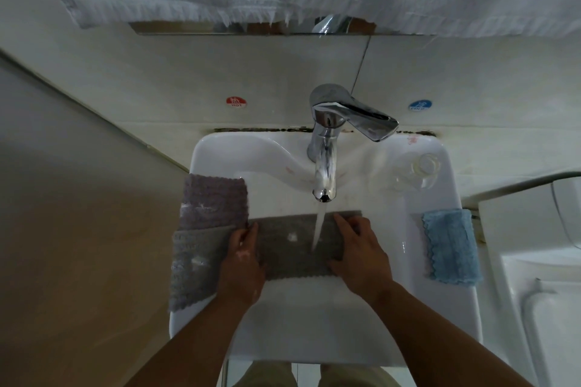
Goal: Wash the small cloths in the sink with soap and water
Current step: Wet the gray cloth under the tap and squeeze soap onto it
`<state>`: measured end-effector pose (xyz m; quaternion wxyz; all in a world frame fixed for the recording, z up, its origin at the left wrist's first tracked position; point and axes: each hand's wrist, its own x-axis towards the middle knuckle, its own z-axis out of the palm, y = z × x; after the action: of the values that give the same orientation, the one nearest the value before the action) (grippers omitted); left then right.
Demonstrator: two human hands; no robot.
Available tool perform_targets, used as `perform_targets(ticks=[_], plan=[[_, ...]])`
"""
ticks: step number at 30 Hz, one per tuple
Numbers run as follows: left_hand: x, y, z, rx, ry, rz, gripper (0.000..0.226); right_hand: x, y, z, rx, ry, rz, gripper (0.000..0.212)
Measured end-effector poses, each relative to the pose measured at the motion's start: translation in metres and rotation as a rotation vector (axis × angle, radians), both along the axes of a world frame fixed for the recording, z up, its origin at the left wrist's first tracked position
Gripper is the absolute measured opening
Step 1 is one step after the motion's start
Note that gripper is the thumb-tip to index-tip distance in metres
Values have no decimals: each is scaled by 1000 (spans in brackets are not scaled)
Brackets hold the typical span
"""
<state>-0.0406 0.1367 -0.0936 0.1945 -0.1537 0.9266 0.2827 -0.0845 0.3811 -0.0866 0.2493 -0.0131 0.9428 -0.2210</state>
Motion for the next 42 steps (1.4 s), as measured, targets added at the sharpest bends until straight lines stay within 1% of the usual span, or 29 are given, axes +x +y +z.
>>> perform_targets(ticks=[7,10,16,18,20,22,23,25,27,29,31,34,39,42], plan=[[9,-7,-5,28,-1,-72,86,21,15,-4,-16,4,43,100],[14,-1,-7,42,-2,-109,89,27,25,-2,-27,-18,36,100],[13,21,-4,51,-19,-152,93,29,48,1,34,-40,-6,102],[11,24,-4,61,-26,-156,94,27,48,11,29,-48,-13,98],[11,24,-5,62,-28,-160,93,24,43,33,-41,6,-60,85],[11,21,-6,60,-30,-161,93,21,35,65,-141,152,-92,72],[12,19,-8,55,-32,-160,94,19,31,83,-205,241,-107,69],[12,16,-9,43,-38,-161,94,13,26,123,-339,409,-124,70],[11,16,-9,38,-34,-167,94,4,21,160,-438,551,-104,77],[10,18,-8,32,-31,-172,94,-11,16,185,-479,619,-78,87],[10,18,-8,27,-34,-171,94,-27,12,194,-465,619,-63,92],[10,17,-8,20,-52,-175,95,-40,6,191,-427,554,-80,93],[11,17,-7,22,-57,-165,95,-34,7,177,-417,547,-140,80],[10,18,-5,33,-68,-173,94,-23,12,165,-395,511,-132,93]])
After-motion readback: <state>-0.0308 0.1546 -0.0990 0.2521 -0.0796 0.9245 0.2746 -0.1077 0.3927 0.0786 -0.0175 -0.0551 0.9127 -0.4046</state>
